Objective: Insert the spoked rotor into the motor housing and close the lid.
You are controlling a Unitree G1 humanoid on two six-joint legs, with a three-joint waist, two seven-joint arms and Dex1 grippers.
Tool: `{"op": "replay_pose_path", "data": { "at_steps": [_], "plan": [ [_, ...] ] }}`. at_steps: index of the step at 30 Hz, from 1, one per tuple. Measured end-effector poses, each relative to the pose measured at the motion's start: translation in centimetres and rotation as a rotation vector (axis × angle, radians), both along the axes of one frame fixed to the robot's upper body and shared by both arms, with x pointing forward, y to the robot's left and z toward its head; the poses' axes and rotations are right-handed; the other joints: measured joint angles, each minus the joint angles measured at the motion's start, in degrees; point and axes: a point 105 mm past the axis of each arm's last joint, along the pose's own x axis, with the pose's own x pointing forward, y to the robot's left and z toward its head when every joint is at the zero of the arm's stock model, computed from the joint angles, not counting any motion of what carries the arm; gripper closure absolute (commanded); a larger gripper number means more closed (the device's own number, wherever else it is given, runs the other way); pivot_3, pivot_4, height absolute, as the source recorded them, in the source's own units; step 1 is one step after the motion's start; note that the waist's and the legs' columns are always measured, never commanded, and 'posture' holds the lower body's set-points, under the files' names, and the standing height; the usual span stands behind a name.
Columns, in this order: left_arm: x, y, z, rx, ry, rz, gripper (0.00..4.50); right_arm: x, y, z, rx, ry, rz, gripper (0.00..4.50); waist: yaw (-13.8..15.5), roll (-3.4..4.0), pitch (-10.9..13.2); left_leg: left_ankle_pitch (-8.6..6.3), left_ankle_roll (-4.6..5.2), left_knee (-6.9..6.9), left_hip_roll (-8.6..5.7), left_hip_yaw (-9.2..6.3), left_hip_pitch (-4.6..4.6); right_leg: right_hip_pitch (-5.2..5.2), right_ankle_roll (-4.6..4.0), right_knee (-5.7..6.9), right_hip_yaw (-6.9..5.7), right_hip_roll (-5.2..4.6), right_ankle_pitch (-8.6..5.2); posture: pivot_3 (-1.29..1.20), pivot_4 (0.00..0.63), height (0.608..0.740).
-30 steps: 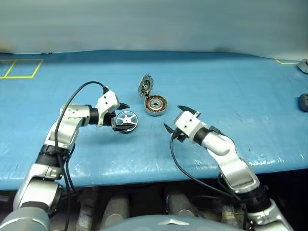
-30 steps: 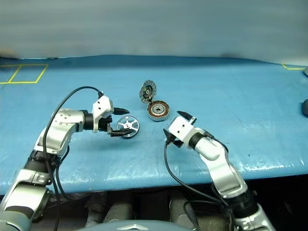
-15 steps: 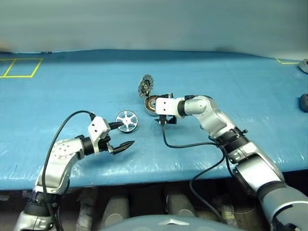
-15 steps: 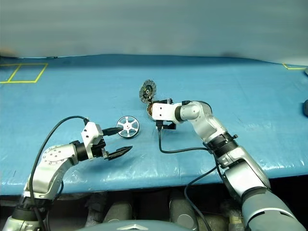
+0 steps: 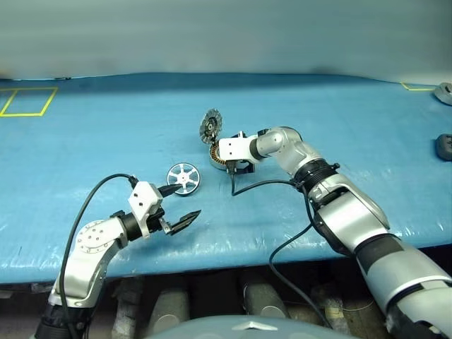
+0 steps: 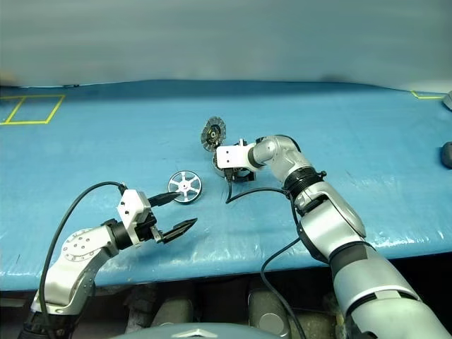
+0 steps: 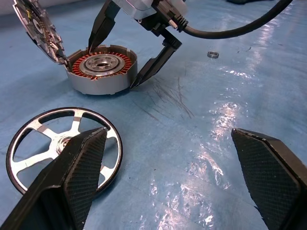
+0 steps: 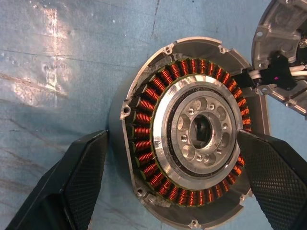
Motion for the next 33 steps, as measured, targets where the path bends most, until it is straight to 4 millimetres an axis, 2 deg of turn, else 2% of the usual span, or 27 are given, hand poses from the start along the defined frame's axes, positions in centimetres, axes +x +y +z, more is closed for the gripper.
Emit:
{"op": "replay_pose_path", "data": {
  "at_steps": [24, 27, 32, 33],
  "plan": [
    [0.3, -0.8, 0.4, -0.012, -0.001, -0.010, 0.00, -0.8, -0.2, -0.3, -0.007, -0.025, 0.067, 0.05, -0.1, 0.03, 0.0, 0.00, 0.00, 0.00, 0.00, -0.03, 0.07, 0.06, -0.02, 0.02, -0.02, 0.04, -0.01, 0.00, 0.150, 0.740],
    [0.3, -0.9, 0.4, -0.013, 0.001, -0.013, 0.00, -0.9, -0.2, -0.4, -0.010, -0.018, 0.069, 0.66, -0.1, 0.02, 0.0, 0.00, 0.00, 0.00, 0.00, -0.03, 0.09, 0.08, -0.02, 0.02, -0.02, 0.03, -0.01, 0.00, 0.150, 0.740],
    [0.3, -0.8, 0.3, -0.012, 0.002, -0.009, 0.00, -1.0, 0.0, -0.8, -0.023, -0.013, 0.077, 2.30, -0.1, 0.04, 0.0, 0.00, -0.01, 0.03, 0.00, -0.03, 0.17, 0.15, -0.03, 0.03, -0.02, 0.04, -0.02, 0.00, 0.150, 0.740],
    [0.3, -0.8, 0.3, -0.012, 0.003, -0.008, 0.00, -1.0, -0.1, -0.9, -0.028, -0.014, 0.077, 2.30, -0.1, 0.03, 0.0, 0.00, -0.01, 0.03, 0.00, -0.04, 0.18, 0.18, -0.03, 0.03, -0.02, 0.05, -0.02, 0.00, 0.150, 0.740]
  ]
}}
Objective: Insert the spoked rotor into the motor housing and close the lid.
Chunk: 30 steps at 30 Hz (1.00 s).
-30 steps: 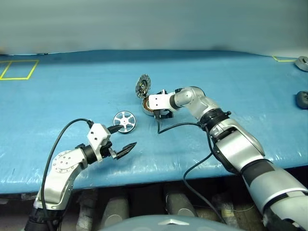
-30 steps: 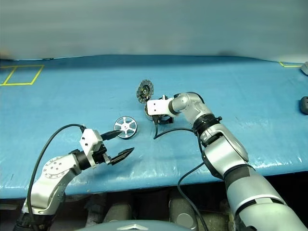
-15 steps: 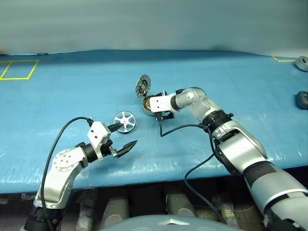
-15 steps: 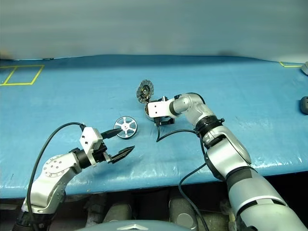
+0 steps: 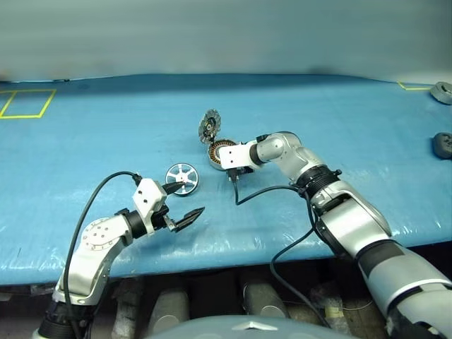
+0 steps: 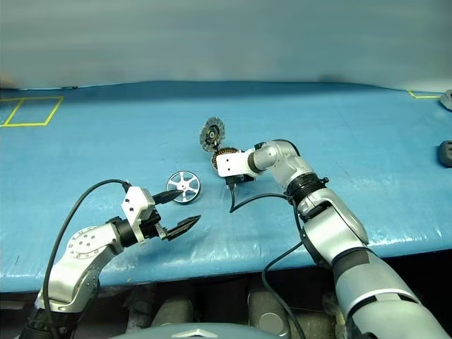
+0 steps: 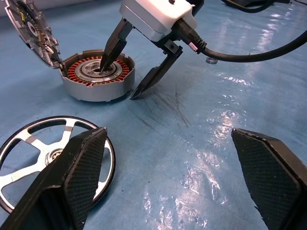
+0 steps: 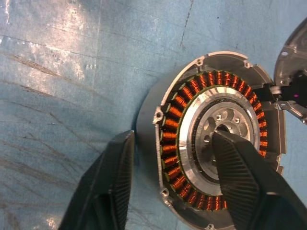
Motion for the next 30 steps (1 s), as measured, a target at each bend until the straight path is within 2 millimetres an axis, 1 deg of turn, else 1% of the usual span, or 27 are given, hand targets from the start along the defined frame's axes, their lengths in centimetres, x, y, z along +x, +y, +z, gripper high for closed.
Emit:
{"op": "replay_pose_path", "data": {
  "at_steps": [6, 11, 14, 18, 21, 25, 27, 30],
  "plan": [
    [0.0, 0.0, 0.0, 0.000, 0.001, 0.004, 0.00, 0.1, 0.4, -0.2, 0.003, -0.001, -0.009, 2.30, -0.2, 0.00, 0.0, 0.00, 0.00, 0.01, 0.01, 0.03, 0.16, 0.13, -0.02, 0.01, 0.02, 0.02, -0.01, 0.00, 0.150, 0.740],
    [0.1, 0.0, 0.0, 0.000, 0.001, 0.008, 0.00, 0.1, 0.3, -0.1, -0.005, 0.012, -0.012, 2.30, -0.2, 0.00, 0.0, 0.00, 0.00, 0.00, 0.01, 0.01, 0.16, 0.13, -0.03, 0.01, 0.01, 0.03, -0.02, 0.00, 0.150, 0.740],
    [0.1, -0.1, -0.1, -0.002, 0.001, 0.008, 0.00, -0.3, 0.0, 0.4, -0.009, 0.045, -0.014, 2.30, 0.0, 0.00, 0.0, 0.00, 0.00, -0.04, 0.00, -0.03, 0.09, 0.09, -0.03, -0.01, 0.00, 0.02, -0.02, 0.00, 0.150, 0.740],
    [0.0, -0.5, -0.2, -0.010, 0.008, -0.004, 0.00, -1.2, -0.3, 0.8, 0.063, 0.117, -0.103, 2.30, 0.4, 0.01, 0.0, 0.00, -0.01, -0.09, 0.00, -0.14, -0.11, -0.08, -0.03, -0.02, -0.06, 0.01, -0.02, 0.00, 0.150, 0.740],
    [0.1, -0.7, -0.6, -0.010, 0.023, -0.008, 0.00, -2.9, -1.6, 0.9, 0.060, 0.148, -0.159, 2.30, 1.2, 0.06, 0.0, -0.02, -0.03, -0.12, -0.01, -0.22, -0.20, -0.11, -0.06, -0.07, -0.22, -0.03, -0.06, 0.00, 0.150, 0.740],
    [0.3, -1.0, -0.8, -0.017, 0.030, -0.019, 0.00, -6.1, -3.4, 0.5, 0.022, 0.162, -0.214, 2.30, 2.0, 0.08, 0.0, -0.03, -0.05, -0.11, -0.07, -0.33, -0.22, -0.07, -0.04, -0.07, -0.35, -0.08, -0.16, 0.00, 0.150, 0.740],
    [0.5, -1.3, -0.7, -0.021, 0.026, -0.030, 0.00, -7.8, -3.8, 0.3, 0.007, 0.167, -0.235, 2.30, 2.1, 0.08, 0.0, -0.04, -0.06, -0.08, -0.07, -0.32, -0.20, -0.05, -0.05, -0.06, -0.36, -0.08, -0.19, 0.00, 0.150, 0.740],
    [0.6, -1.6, -0.9, -0.021, 0.037, -0.056, 0.00, -9.6, -3.7, -0.1, 0.009, 0.172, -0.285, 2.30, 2.1, 0.08, 0.0, -0.03, -0.07, -0.03, -0.06, -0.31, -0.17, -0.04, -0.11, -0.04, -0.39, -0.06, -0.30, 0.00, 0.150, 0.740]
  ]
}}
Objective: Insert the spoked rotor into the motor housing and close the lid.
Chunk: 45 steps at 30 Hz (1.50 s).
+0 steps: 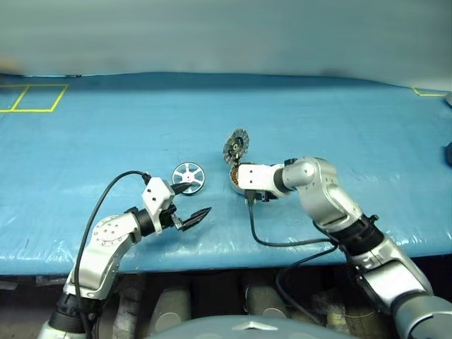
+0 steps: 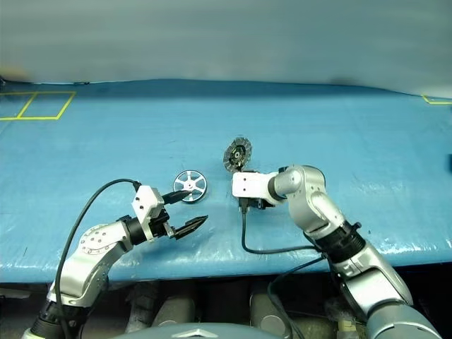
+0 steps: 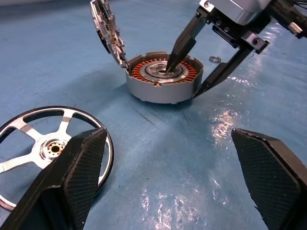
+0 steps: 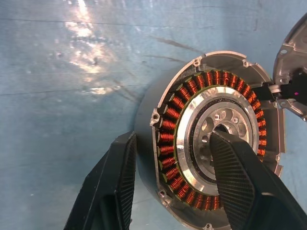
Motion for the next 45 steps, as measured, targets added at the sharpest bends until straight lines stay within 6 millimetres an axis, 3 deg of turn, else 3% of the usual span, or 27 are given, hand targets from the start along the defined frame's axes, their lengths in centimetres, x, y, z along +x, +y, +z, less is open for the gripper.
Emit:
{"op": "replay_pose_path", "data": {
  "at_steps": [4, 16, 21, 34, 38, 41, 45],
  "plan": [
    [0.4, -0.4, 0.0, 0.003, 0.002, -0.031, 0.00, -1.6, 0.5, -0.4, 0.029, 0.021, -0.089, 2.30, 0.0, -0.02, 0.0, 0.02, -0.02, 0.07, 0.03, -0.03, 0.04, 0.06, 0.05, 0.02, -0.05, 0.03, -0.06, 0.00, 0.150, 0.740],
    [0.8, -0.9, -0.1, 0.016, 0.007, -0.076, 0.00, -1.1, 1.7, -1.2, 0.049, 0.000, -0.229, 2.30, -0.7, -0.44, -0.3, 0.27, -0.38, 0.14, 0.05, -0.04, 0.18, 0.22, 0.11, 0.01, -0.06, 0.01, -0.15, 0.00, 0.150, 0.740],
    [0.8, -0.9, -0.2, 0.022, 0.007, -0.073, 0.00, -1.4, 2.0, -1.6, 0.049, 0.022, -0.196, 0.94, -0.7, -0.43, -0.3, 0.30, -0.38, 0.08, 0.05, -0.05, 0.14, 0.16, 0.11, 0.01, -0.06, 0.01, -0.15, 0.00, 0.150, 0.740],
    [0.6, -0.6, -0.6, 0.021, 0.021, -0.048, 0.00, -2.5, 2.4, -0.2, 0.171, 0.177, -0.190, 0.94, -0.8, -0.38, -0.2, 0.26, -0.40, -0.49, 0.05, -0.46, -0.07, -0.13, -0.21, -0.01, -0.36, 0.04, -0.08, 0.00, 0.150, 0.740],
    [0.6, -0.6, -0.7, 0.021, 0.024, -0.046, 0.00, -2.8, 2.6, 2.0, 0.278, 0.190, -0.225, 0.94, -0.7, -0.25, -0.1, 0.27, -0.41, -0.48, 0.01, -0.60, -0.17, -0.15, -0.21, -0.02, -0.47, 0.01, -0.08, 0.00, 0.150, 0.740],
    [0.6, -0.6, -0.7, 0.022, 0.024, -0.047, 0.00, -2.7, 2.2, 3.0, 0.318, 0.173, -0.256, 0.94, -0.7, -0.25, -0.1, 0.27, -0.41, -0.46, 0.00, -0.65, -0.17, -0.10, -0.22, -0.02, -0.54, 0.00, -0.10, 0.00, 0.150, 0.740],
    [0.7, -0.6, -0.5, 0.023, 0.018, -0.050, 0.00, -2.8, 0.8, 2.7, 0.303, 0.165, -0.299, 0.94, -0.5, -0.24, -0.1, 0.28, -0.42, -0.46, -0.03, -0.69, -0.19, -0.08, -0.23, -0.03, -0.61, -0.05, -0.13, 0.00, 0.150, 0.740]
  ]
}}
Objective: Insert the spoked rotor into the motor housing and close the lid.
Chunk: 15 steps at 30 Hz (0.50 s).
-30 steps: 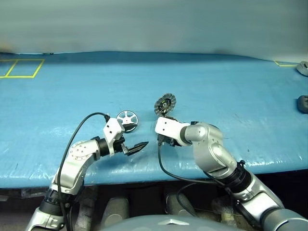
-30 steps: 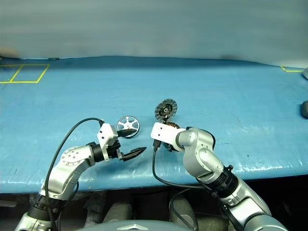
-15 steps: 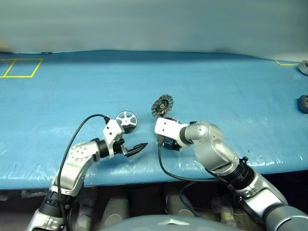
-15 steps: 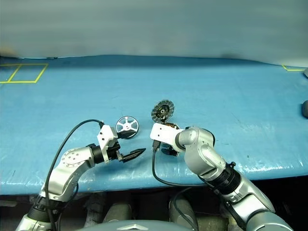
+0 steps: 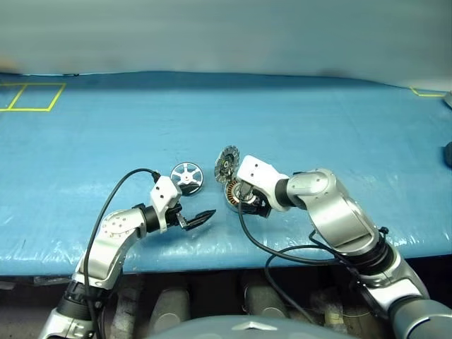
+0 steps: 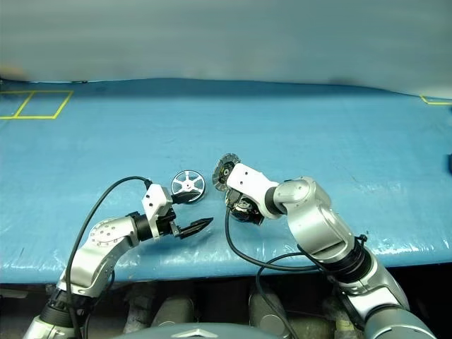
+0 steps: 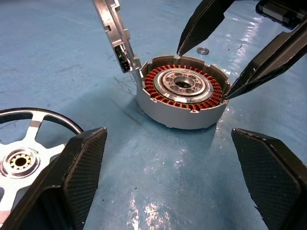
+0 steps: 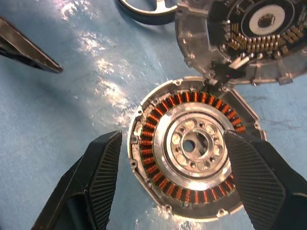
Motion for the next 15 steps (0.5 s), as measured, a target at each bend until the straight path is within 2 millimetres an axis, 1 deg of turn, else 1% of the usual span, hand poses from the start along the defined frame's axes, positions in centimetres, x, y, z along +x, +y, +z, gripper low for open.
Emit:
{"op": "replay_pose_path", "data": {
  "at_steps": [3, 7, 9, 12, 15],
  "plan": [
    [0.1, -0.1, 0.2, 0.002, -0.009, -0.008, 0.00, -0.5, -1.0, -0.3, -0.043, -0.024, 0.041, 0.94, 0.0, 0.03, 0.0, 0.00, 0.00, 0.00, -0.01, -0.01, -0.02, 0.00, 0.02, -0.01, -0.01, 0.00, -0.03, 0.00, 0.150, 0.740],
    [0.1, -0.2, 0.4, 0.003, -0.013, -0.024, 0.00, -0.8, -2.2, 0.3, -0.197, -0.186, 0.239, 0.94, -0.2, 0.07, 0.1, 0.00, 0.00, 0.00, -0.01, 0.01, -0.02, -0.01, 0.26, -0.04, 0.00, -0.01, -0.18, 0.00, 0.150, 0.740],
    [0.2, -0.2, 0.5, 0.003, -0.017, -0.027, 0.00, -1.0, -2.0, 0.7, -0.230, -0.248, 0.340, 0.94, -0.3, 0.07, 0.1, 0.00, 0.00, 0.00, 0.01, 0.01, -0.01, -0.01, 0.26, -0.03, -0.01, 0.02, -0.21, 0.00, 0.150, 0.740],
    [0.2, -0.2, 0.6, 0.003, -0.018, -0.027, 0.00, -1.7, -1.5, 1.0, -0.312, -0.324, 0.548, 0.94, -0.3, 0.12, 0.2, 0.00, 0.00, 0.02, 0.02, 0.01, 0.01, 0.02, 0.26, -0.02, -0.02, 0.00, -0.22, 0.00, 0.150, 0.740],
    [0.2, -0.3, 0.5, 0.003, -0.016, -0.027, 0.00, -1.6, -1.2, 1.0, -0.401, -0.385, 0.699, 0.94, -0.2, 0.11, 0.2, 0.00, 0.00, 0.06, 0.02, 0.02, 0.02, 0.04, 0.23, -0.02, -0.02, 0.00, -0.20, 0.00, 0.150, 0.740]
  ]
}}
